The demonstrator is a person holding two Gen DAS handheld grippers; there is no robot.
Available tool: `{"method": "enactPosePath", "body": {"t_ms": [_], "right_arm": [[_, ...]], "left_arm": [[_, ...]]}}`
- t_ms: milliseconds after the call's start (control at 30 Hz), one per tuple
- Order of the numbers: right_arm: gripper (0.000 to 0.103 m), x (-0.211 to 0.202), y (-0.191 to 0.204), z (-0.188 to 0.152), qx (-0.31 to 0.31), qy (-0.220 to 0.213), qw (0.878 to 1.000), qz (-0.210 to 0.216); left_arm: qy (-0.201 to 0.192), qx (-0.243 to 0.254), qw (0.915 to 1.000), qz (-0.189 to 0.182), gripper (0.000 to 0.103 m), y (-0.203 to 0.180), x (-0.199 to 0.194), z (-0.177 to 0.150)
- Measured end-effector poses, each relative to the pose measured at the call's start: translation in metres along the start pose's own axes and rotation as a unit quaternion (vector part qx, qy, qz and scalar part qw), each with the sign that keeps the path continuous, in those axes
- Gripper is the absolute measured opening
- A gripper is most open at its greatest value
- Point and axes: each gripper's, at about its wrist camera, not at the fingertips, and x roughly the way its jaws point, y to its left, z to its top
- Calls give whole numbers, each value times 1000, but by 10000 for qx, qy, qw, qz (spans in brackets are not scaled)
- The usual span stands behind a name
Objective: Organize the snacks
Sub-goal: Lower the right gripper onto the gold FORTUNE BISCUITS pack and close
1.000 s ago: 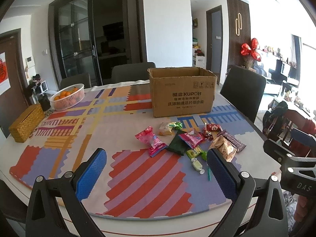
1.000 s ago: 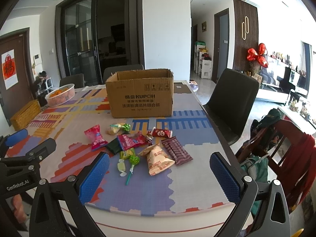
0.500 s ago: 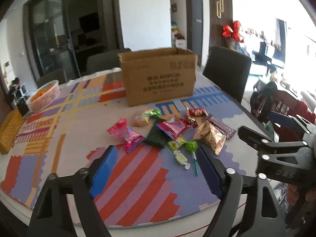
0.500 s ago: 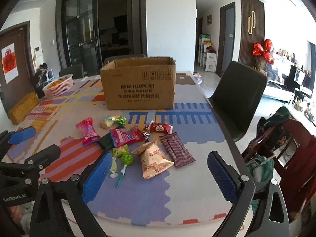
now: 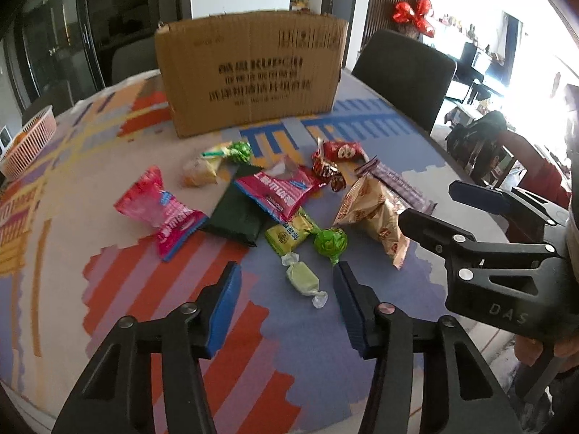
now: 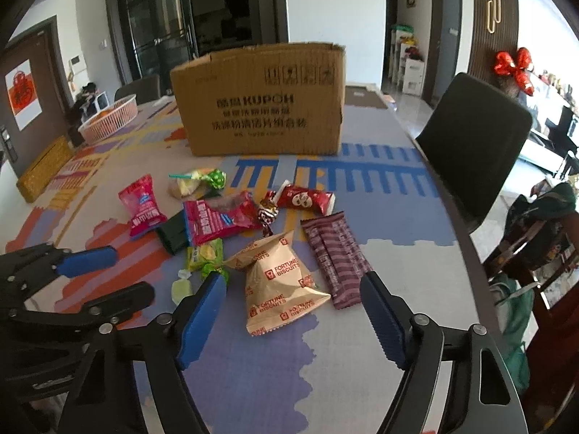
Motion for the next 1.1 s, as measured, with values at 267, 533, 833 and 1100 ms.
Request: {"method": "enactPosePath", "body": {"t_ms": [267,533,833,1100], "right_arm": [[70,22,1,3,-153,267,9994,178],[64,42,2,8,-259,485,9981,269],[55,59,7,7,-234,727,9963,406],[45,55,10,5,-161,746,9963,406]], "left_arm": [[356,-2,9992,-163,42,-3,29,4],[533,-30,9984,-167,32,-1,46,5],[531,-187,9980,-296,25,6,47,5],[352,-300,9983,-364,24,12,36,7]]}}
